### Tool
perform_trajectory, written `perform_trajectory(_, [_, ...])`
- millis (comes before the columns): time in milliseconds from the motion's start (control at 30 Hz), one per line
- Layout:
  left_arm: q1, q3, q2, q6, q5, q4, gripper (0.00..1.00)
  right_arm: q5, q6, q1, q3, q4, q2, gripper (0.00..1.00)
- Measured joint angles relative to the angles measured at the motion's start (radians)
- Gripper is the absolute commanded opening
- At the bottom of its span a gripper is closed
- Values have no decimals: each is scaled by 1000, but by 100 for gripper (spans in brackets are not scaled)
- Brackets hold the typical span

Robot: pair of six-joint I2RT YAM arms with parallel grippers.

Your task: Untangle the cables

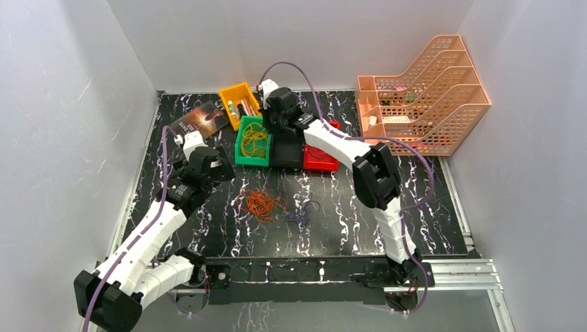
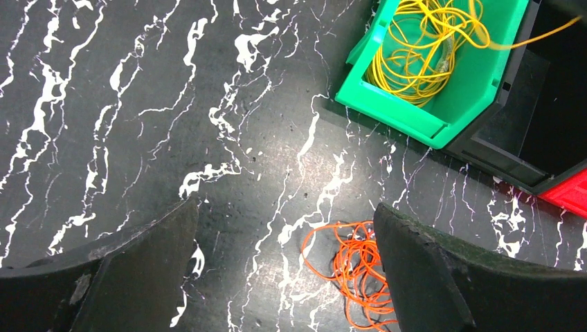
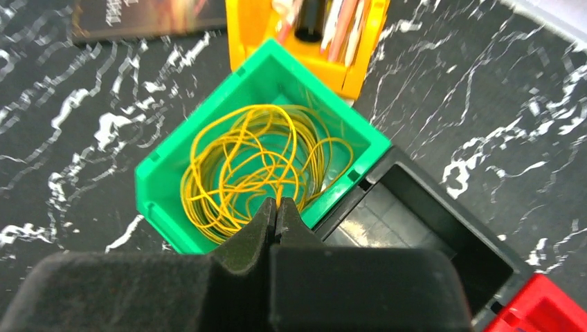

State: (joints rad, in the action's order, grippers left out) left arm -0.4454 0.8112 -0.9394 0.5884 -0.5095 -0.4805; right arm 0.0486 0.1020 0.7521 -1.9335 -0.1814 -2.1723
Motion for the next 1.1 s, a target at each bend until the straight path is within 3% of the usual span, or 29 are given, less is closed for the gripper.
perform_trajectory(300, [14, 14, 0, -39, 22, -23, 98, -51, 2, 0, -115, -57, -205, 0])
perform_trajectory(900, [17, 13, 4, -37, 18, -31, 98, -44, -79, 29, -248, -156, -288, 0])
perform_trajectory(1100, [17, 9, 24, -35, 0, -42, 98, -15, -116, 64, -308, -206, -334, 12])
